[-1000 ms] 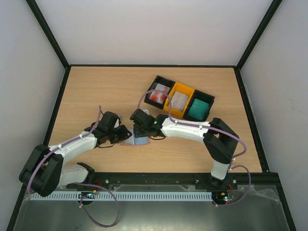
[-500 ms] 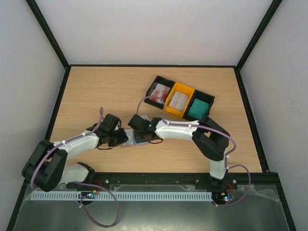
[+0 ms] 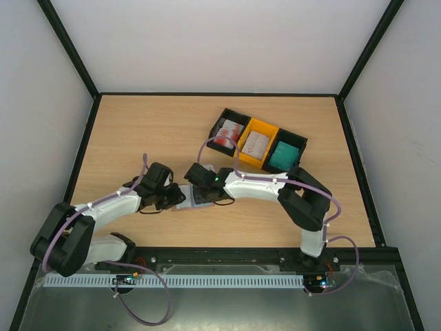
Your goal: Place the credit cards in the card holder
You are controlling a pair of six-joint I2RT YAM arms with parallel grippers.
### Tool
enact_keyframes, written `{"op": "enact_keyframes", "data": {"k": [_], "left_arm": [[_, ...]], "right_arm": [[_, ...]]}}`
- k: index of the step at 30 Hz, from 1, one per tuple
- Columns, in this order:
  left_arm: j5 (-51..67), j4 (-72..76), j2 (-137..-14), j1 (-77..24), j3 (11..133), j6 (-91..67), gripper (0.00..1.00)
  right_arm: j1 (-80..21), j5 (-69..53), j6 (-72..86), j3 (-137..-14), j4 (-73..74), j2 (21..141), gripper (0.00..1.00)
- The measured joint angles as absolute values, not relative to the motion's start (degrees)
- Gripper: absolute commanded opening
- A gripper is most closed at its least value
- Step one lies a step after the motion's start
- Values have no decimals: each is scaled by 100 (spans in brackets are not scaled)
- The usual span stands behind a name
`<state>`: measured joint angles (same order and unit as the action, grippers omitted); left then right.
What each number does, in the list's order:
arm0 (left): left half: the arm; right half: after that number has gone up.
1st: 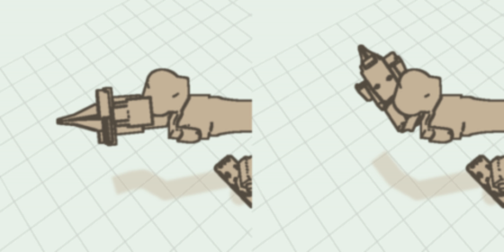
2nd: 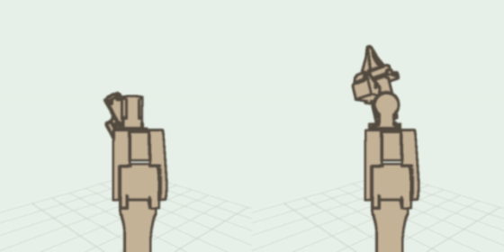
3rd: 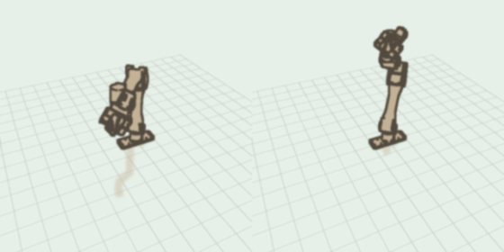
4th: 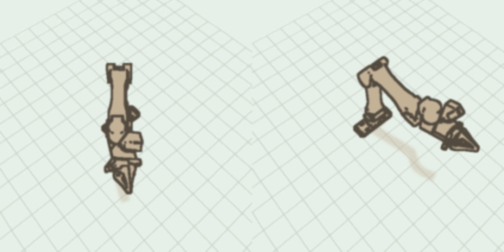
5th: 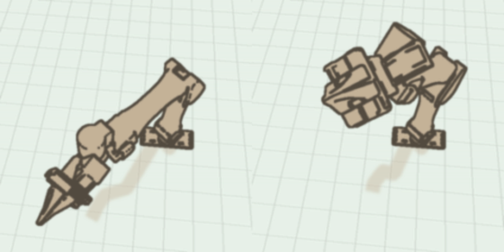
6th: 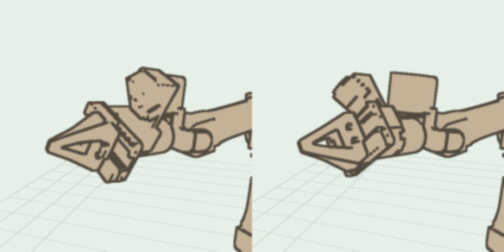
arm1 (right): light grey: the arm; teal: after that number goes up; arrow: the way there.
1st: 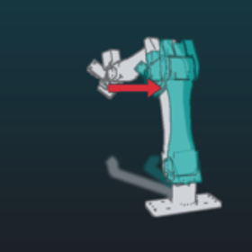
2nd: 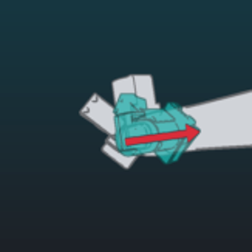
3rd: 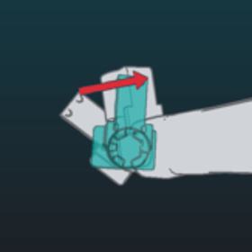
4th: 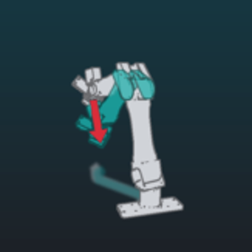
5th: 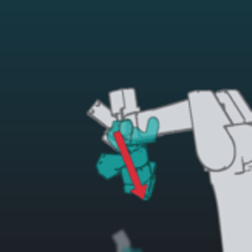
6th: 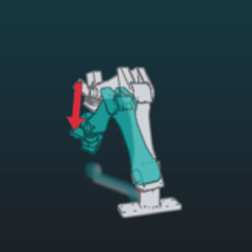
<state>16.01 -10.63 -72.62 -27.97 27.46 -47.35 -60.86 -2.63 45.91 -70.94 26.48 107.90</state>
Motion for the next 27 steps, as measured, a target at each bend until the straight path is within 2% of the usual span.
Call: {"op": "enact_keyframes", "data": {"k": [10,16,27], "left_arm": [[1970,-878,-7220,-2794,2939,-4654,27],[2056,-834,-7231,-2794,3138,-4606,28],[2215,-633,-7240,-2794,3310,-4495,42]], "right_arm": [[-5693,-360,4471,-7111,2633,10099,48],[-5033,-464,3819,-7109,2646,9456,47],[-2626,-1144,2023,-7500,3116,9229,47]]}}
